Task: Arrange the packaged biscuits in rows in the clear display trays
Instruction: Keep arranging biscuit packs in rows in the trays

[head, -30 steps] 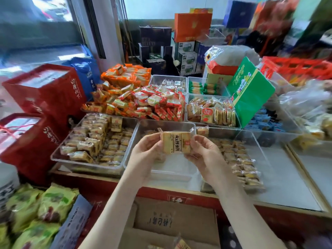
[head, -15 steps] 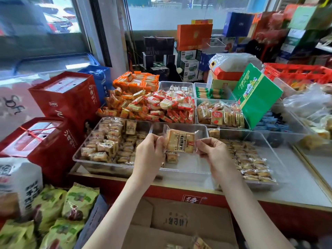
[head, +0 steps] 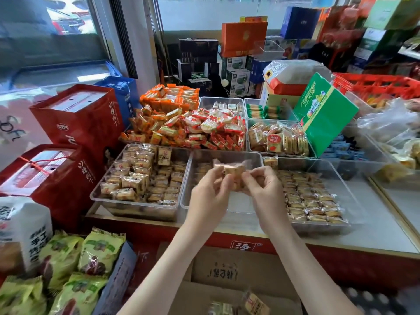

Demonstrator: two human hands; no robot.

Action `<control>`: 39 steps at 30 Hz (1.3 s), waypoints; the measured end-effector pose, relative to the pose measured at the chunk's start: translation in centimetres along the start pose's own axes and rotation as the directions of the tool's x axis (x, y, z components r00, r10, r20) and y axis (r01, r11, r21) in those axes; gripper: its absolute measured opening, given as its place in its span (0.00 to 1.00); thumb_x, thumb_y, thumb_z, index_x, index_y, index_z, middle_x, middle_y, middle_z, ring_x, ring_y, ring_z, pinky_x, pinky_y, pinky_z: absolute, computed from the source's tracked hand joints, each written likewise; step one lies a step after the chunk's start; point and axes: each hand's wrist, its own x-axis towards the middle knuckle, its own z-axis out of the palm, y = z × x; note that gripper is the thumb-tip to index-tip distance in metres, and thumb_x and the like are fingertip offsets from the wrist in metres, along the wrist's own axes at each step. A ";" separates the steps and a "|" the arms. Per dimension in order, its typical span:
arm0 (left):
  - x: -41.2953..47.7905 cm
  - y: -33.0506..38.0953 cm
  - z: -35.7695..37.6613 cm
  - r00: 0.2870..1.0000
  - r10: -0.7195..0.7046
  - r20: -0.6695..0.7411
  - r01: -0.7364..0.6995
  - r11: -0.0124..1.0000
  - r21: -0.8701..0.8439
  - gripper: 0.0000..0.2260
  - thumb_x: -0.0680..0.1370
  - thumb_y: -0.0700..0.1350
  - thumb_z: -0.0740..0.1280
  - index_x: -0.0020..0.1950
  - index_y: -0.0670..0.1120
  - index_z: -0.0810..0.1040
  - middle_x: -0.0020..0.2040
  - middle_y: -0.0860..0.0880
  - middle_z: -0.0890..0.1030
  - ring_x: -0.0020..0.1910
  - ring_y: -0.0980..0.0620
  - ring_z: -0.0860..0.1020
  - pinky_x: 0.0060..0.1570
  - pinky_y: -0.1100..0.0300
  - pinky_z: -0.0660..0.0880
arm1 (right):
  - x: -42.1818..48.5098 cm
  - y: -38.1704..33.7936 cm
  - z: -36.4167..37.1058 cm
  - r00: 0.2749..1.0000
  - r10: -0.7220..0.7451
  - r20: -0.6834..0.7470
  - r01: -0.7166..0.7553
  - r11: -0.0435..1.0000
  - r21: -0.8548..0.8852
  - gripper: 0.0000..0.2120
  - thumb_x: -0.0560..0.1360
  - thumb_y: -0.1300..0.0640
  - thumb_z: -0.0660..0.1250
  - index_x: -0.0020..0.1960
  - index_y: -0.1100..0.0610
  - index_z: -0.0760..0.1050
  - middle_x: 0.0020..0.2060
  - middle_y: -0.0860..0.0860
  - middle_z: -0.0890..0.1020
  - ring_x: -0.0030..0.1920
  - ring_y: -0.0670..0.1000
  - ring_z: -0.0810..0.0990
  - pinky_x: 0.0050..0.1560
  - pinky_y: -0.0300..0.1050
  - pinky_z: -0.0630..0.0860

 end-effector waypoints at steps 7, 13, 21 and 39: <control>1.4 -1.8 2.7 0.944 -0.289 0.161 0.328 0.751 -0.573 0.15 0.81 0.42 0.65 0.68 0.45 0.73 0.59 0.42 0.81 0.60 0.42 0.79 0.61 0.44 0.76 | -0.2 0.9 -3.0 0.973 -0.146 0.181 0.160 0.985 -0.067 0.12 0.79 0.65 0.64 0.56 0.51 0.78 0.50 0.42 0.82 0.54 0.39 0.79 0.55 0.33 0.74; 2.7 -2.4 5.6 0.891 -0.216 0.401 0.446 0.584 -0.678 0.17 0.75 0.43 0.66 0.63 0.42 0.76 0.59 0.41 0.80 0.58 0.46 0.80 0.55 0.54 0.80 | 4.1 3.3 -7.9 0.967 0.219 0.128 -0.235 0.965 0.120 0.09 0.78 0.60 0.66 0.57 0.54 0.79 0.51 0.52 0.83 0.54 0.50 0.81 0.52 0.40 0.79; 5.1 -2.8 11.9 0.821 -0.264 0.506 0.567 0.486 -0.665 0.17 0.74 0.40 0.66 0.62 0.40 0.77 0.58 0.40 0.79 0.59 0.43 0.78 0.55 0.53 0.80 | 8.2 6.9 -12.9 0.964 0.255 0.070 -0.263 0.953 0.148 0.09 0.77 0.67 0.66 0.51 0.55 0.80 0.46 0.52 0.83 0.51 0.52 0.81 0.53 0.48 0.81; 8.1 -9.0 22.2 0.937 -0.324 0.132 0.329 0.944 -0.019 0.21 0.77 0.60 0.56 0.67 0.56 0.73 0.62 0.63 0.75 0.62 0.67 0.73 0.63 0.69 0.70 | 23.6 20.8 -16.7 0.911 0.096 0.402 0.178 0.786 -0.592 0.15 0.74 0.62 0.71 0.59 0.54 0.73 0.51 0.47 0.75 0.54 0.48 0.72 0.55 0.39 0.74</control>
